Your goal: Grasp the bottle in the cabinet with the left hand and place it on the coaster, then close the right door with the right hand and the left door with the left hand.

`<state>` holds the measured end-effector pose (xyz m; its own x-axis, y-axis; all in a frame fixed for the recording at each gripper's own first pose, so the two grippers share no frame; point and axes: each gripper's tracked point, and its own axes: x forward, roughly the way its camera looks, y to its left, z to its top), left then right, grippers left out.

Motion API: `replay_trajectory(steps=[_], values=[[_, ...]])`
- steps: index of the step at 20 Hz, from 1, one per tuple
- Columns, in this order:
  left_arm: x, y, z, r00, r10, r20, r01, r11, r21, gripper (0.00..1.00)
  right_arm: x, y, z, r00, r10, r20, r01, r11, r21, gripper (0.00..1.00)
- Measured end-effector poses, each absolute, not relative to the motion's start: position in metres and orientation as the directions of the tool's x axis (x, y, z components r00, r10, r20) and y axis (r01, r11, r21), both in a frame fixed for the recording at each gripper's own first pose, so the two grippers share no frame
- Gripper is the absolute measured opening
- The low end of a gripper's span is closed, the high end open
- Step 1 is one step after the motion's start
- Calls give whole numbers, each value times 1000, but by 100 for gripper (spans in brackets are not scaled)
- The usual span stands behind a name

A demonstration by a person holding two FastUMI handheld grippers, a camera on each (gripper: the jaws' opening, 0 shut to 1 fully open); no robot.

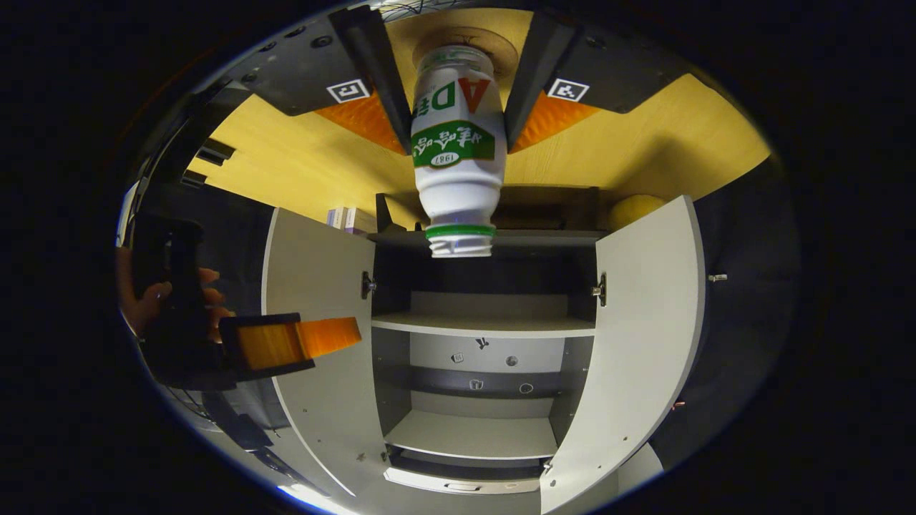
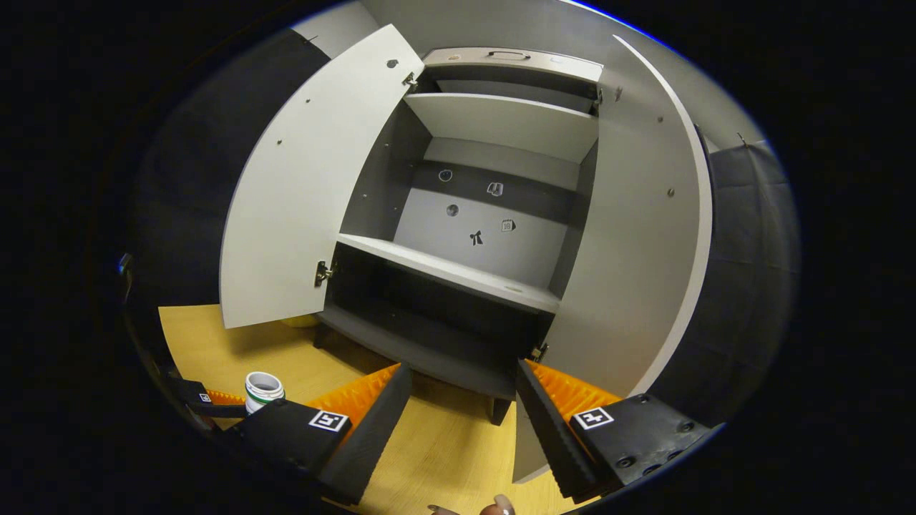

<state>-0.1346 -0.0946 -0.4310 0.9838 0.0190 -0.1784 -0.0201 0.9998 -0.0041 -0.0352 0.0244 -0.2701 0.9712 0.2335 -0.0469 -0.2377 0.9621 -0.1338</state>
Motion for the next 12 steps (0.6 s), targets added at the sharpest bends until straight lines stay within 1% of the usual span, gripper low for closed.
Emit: replay_trajectory(steps=[2,5,7,8,9,11,12], values=[[-135,-95,-432,986,37,-164,-35,999,15,74,-35,26,-281,968,241,-74,-249,960,-128,98],[-140,-94,-432,986,51,-158,-52,999,-4,76,-36,27,-277,966,250,-69,-257,958,-125,98],[-140,-99,-430,985,32,-169,-32,999,5,77,-35,28,-274,964,259,-69,-266,955,-129,98],[-140,-102,-429,985,29,-172,-26,999,21,79,-35,29,-271,963,262,-66,-268,955,-128,98],[-138,-100,-425,984,36,-172,-29,999,40,87,-36,30,-266,963,263,-60,-269,955,-126,98],[-134,-98,-417,985,45,-168,-35,998,60,93,-36,30,-258,963,264,-49,-268,956,-121,98],[-133,-100,-411,986,42,-159,-33,998,62,94,-36,30,-254,964,263,-46,-267,956,-121,98]])
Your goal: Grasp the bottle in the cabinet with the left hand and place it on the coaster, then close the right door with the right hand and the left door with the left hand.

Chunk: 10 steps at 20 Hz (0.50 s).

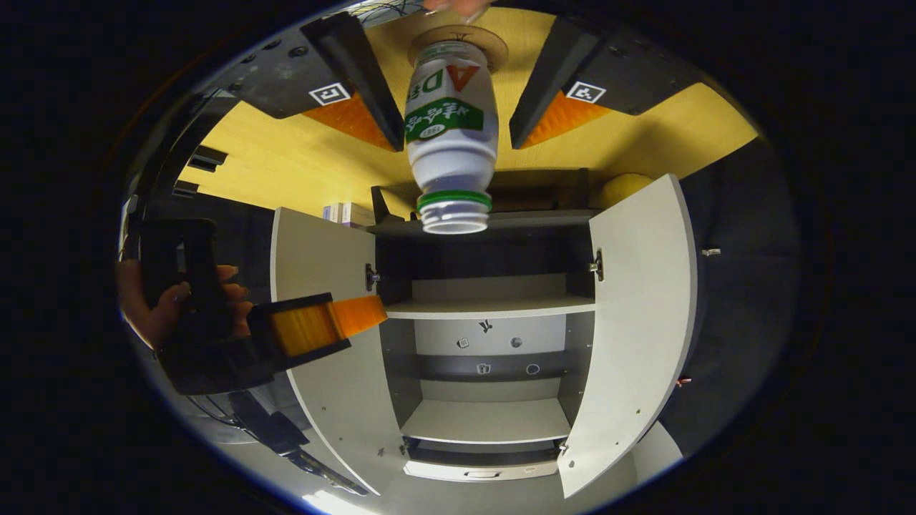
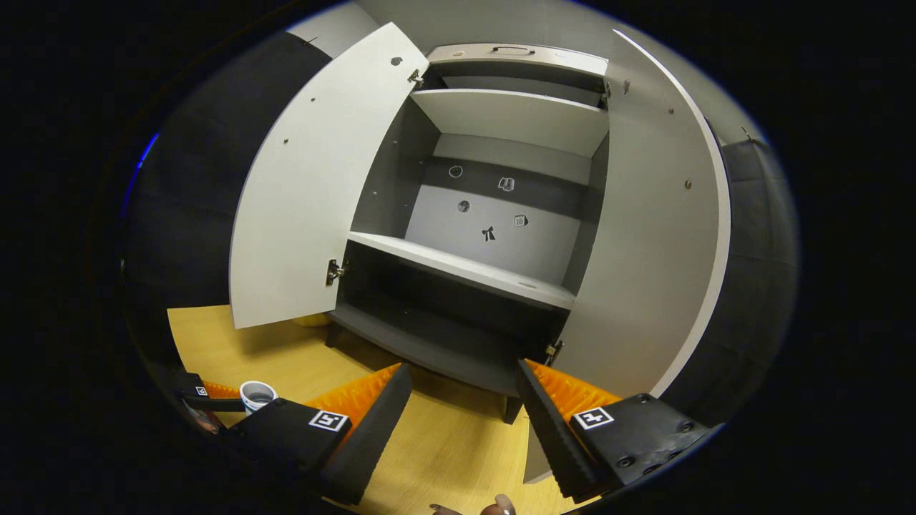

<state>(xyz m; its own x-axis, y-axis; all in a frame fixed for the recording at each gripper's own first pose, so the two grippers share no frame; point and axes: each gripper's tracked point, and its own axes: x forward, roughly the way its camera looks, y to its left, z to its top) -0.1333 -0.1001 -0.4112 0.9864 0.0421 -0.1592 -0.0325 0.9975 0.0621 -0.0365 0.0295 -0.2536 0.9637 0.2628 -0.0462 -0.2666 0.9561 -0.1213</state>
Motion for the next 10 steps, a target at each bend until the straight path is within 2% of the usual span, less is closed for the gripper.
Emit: replay_trajectory(steps=[7,10], values=[[-114,-97,-330,995,31,-97,-21,994,103,93,-46,23,-207,963,265,-51,-269,960,-80,98],[-103,-98,-271,998,-22,-59,26,997,70,93,-51,27,-165,962,274,-23,-275,960,-51,98]])
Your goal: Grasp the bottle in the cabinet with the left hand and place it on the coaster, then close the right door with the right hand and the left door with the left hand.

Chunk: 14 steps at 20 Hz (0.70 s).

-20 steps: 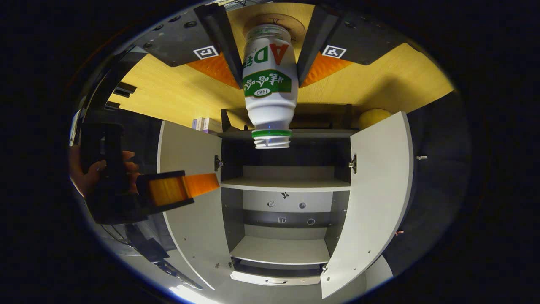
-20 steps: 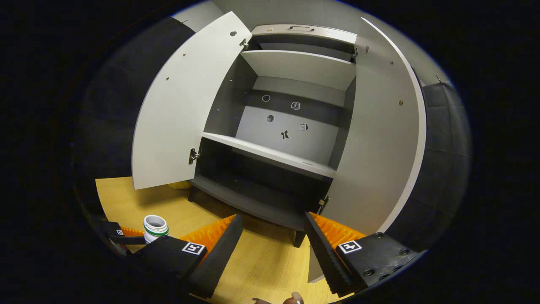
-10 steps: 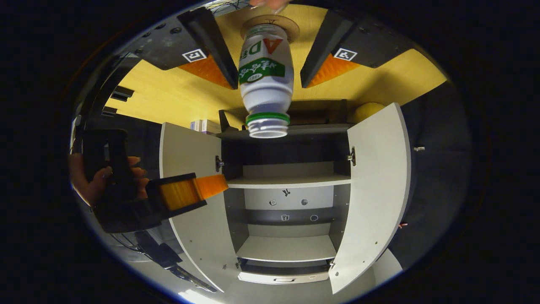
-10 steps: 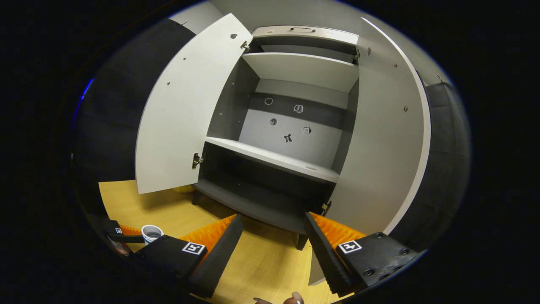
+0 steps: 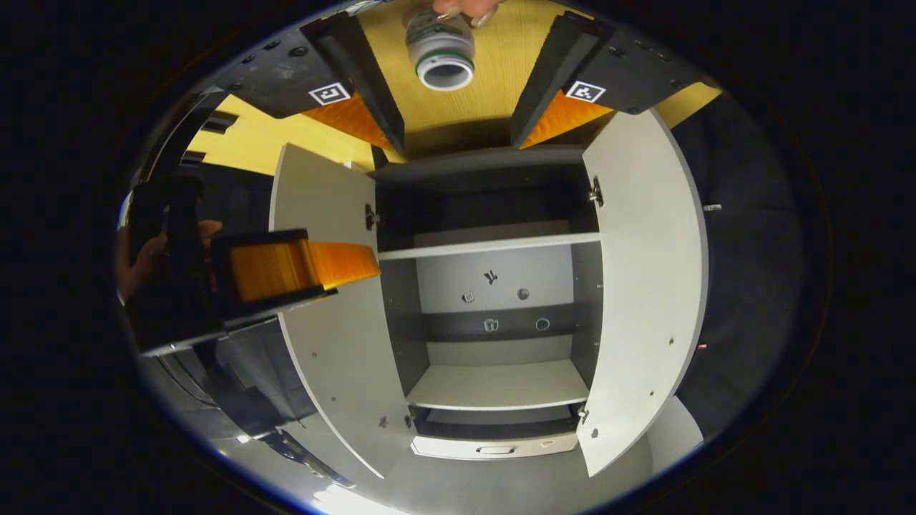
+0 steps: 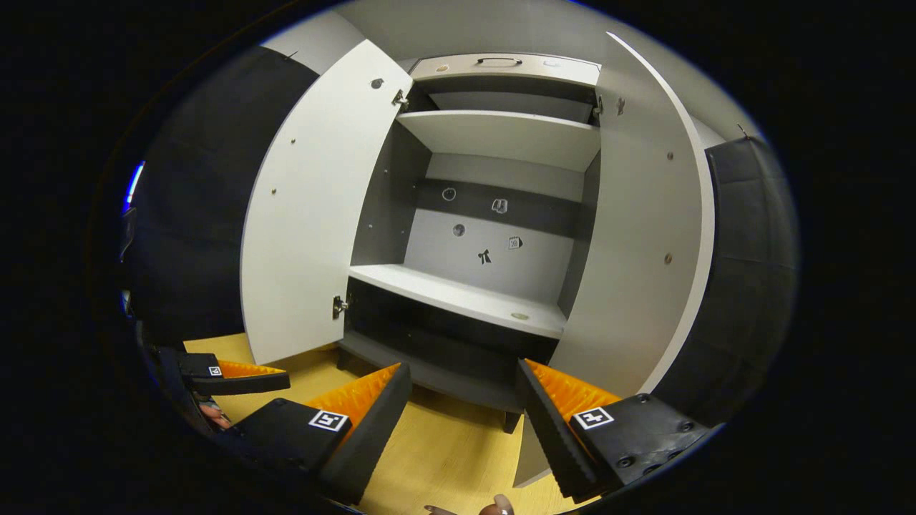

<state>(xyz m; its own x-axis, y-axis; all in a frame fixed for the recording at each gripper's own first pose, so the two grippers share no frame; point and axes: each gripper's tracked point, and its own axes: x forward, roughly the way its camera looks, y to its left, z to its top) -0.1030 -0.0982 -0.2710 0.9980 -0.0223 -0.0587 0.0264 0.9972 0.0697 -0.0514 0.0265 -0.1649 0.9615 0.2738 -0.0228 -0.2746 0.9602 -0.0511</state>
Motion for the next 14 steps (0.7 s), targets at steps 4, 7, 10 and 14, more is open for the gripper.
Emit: replay_trajectory(steps=[4,7,10,14], values=[[-92,-93,-196,990,-132,-55,132,991,-2,94,-54,21,-114,964,267,-13,-266,963,42,98],[-88,-73,-140,982,-186,-26,186,983,-13,94,-60,-10,-77,983,185,-2,-185,981,60,98],[-81,-51,-93,971,-239,26,240,971,-10,93,-78,-48,-50,998,57,34,-59,997,48,97],[-75,-25,-61,964,-262,37,262,965,5,93,-95,-107,-49,990,-136,23,133,986,95,97]])
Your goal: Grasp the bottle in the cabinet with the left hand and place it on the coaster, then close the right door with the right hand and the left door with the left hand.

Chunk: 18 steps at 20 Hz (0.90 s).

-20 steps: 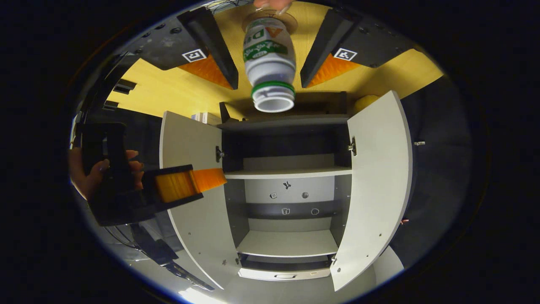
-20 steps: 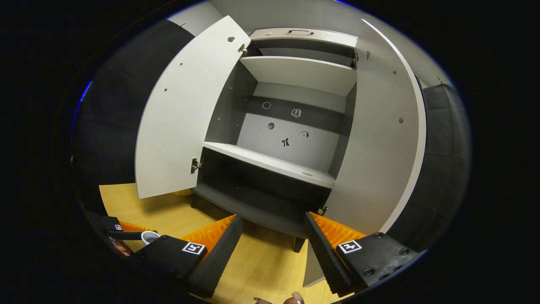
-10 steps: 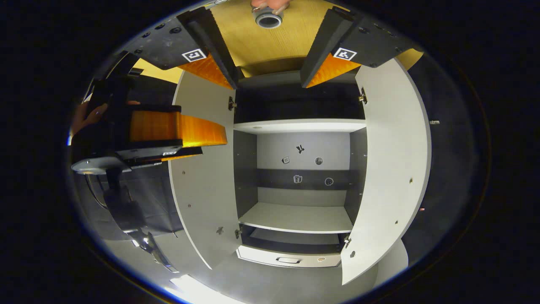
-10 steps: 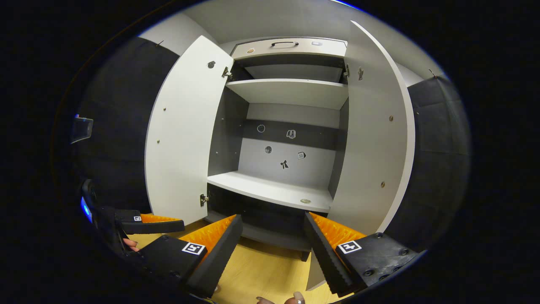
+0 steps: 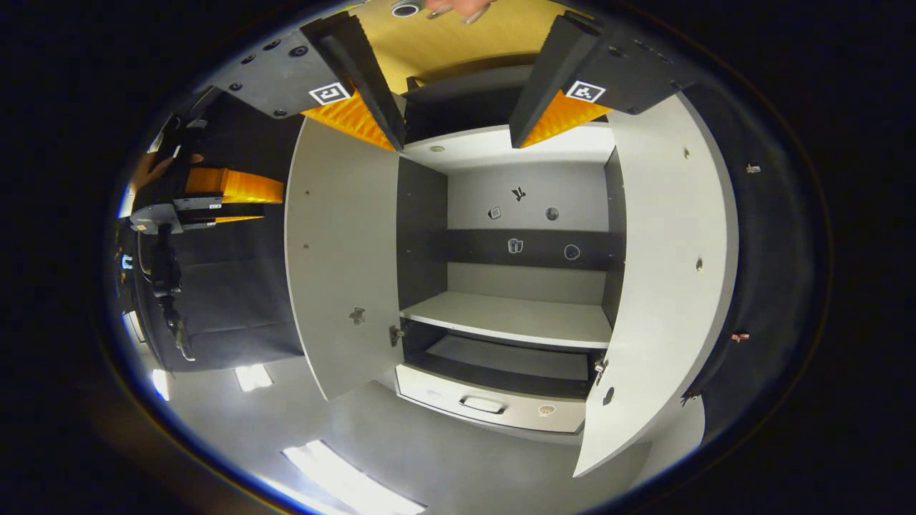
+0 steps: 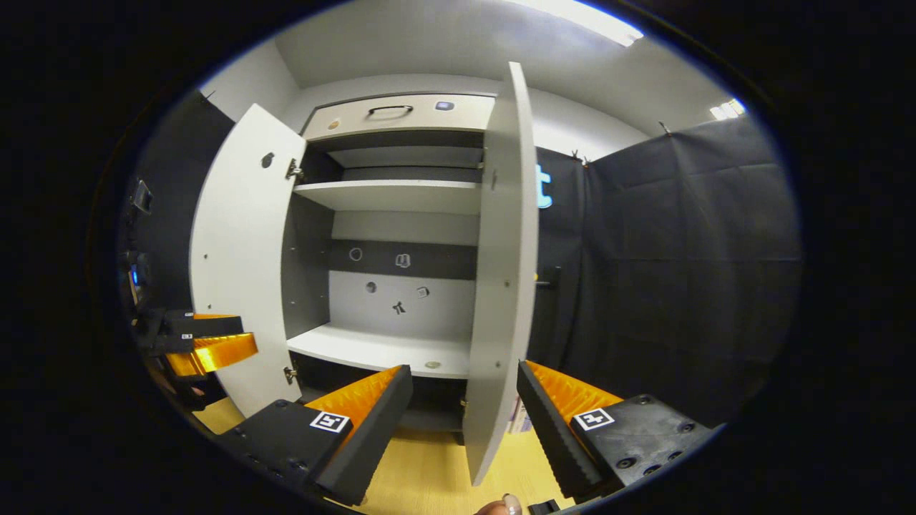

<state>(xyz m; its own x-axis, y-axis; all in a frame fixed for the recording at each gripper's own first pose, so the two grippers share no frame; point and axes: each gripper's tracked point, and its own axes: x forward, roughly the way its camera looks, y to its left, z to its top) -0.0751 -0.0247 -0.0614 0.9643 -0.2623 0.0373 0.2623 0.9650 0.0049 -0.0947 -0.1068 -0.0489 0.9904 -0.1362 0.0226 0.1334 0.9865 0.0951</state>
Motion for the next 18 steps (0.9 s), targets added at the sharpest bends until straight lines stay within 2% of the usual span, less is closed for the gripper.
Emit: replay_trajectory(steps=[3,7,12,18], values=[[-67,-21,-62,960,-280,22,280,960,7,93,-95,-164,-51,958,-285,38,283,958,52,98],[-57,-23,-64,967,-254,9,255,966,-32,93,-69,-193,-48,954,-295,52,293,955,38,97],[-51,-22,-59,989,-147,22,148,988,-46,93,-34,-193,-45,987,-150,64,147,988,48,95],[-55,-21,-57,1000,-26,9,26,999,-18,93,-17,-126,-45,992,115,58,-123,979,164,95]])
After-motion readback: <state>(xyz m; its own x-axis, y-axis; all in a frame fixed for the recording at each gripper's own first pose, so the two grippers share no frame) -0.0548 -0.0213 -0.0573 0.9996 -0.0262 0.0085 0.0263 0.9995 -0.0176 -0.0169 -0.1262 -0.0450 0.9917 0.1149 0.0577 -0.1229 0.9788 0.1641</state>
